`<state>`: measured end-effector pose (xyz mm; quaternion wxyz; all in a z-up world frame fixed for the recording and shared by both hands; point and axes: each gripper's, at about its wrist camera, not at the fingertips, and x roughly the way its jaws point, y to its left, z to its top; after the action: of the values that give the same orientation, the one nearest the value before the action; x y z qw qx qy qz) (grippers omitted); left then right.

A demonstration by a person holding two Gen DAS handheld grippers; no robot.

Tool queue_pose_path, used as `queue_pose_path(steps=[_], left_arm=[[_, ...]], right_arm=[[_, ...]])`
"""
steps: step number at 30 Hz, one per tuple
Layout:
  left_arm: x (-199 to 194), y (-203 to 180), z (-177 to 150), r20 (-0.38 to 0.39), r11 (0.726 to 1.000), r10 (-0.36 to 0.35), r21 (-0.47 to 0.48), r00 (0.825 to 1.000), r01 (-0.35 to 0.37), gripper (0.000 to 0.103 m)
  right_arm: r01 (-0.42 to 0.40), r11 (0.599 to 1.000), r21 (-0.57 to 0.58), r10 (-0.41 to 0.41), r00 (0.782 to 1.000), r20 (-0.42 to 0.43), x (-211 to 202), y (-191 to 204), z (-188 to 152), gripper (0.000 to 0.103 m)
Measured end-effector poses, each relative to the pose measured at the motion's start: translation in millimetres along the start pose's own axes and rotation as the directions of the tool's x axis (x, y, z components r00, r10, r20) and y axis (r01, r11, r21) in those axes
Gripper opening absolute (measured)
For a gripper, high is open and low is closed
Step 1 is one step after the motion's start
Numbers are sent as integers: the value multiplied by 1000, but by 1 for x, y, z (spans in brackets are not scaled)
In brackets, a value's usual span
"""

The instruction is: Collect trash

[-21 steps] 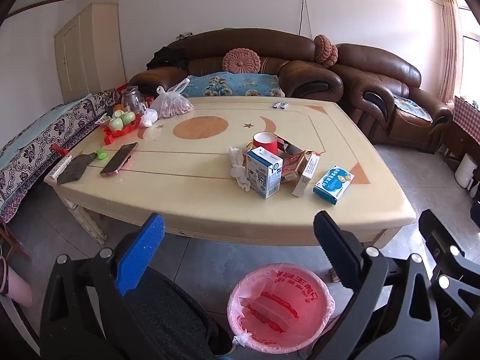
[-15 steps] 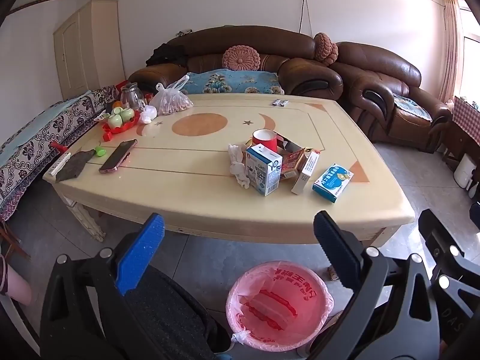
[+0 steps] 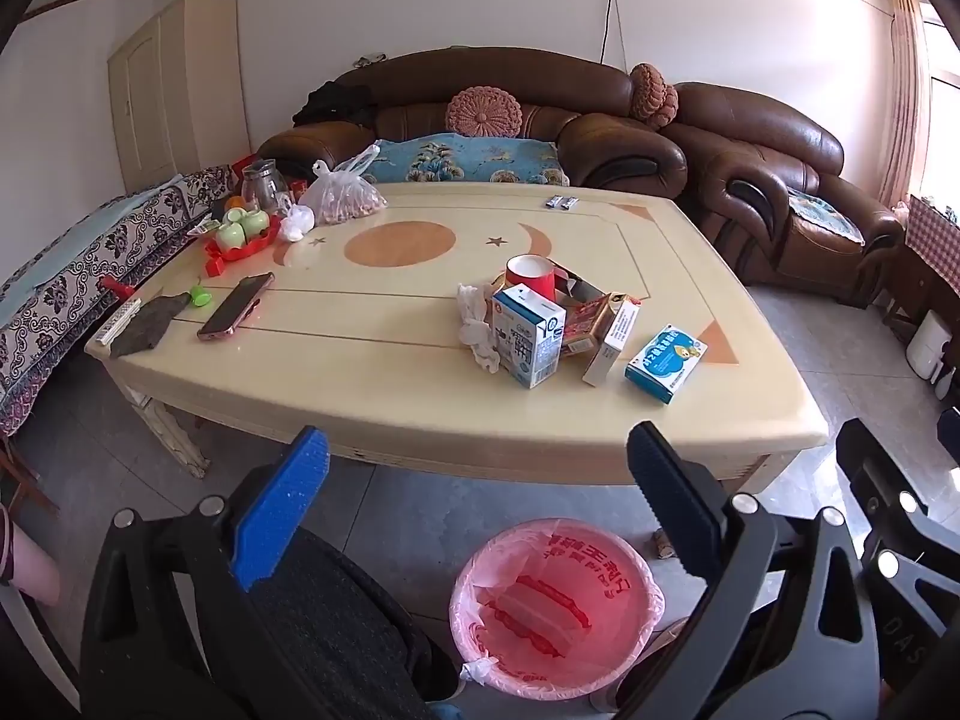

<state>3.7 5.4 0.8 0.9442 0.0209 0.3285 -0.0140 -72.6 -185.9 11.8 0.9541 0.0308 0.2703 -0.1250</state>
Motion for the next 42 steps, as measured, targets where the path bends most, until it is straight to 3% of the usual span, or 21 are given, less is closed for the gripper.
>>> queue_pose_path(steps=[42], left_arm=[[-1,4,-3,-2,1000,2,-7,1000,-2,98]], right_arm=[[-1,1000,3,1,1000,-2,1,1,-1,97]])
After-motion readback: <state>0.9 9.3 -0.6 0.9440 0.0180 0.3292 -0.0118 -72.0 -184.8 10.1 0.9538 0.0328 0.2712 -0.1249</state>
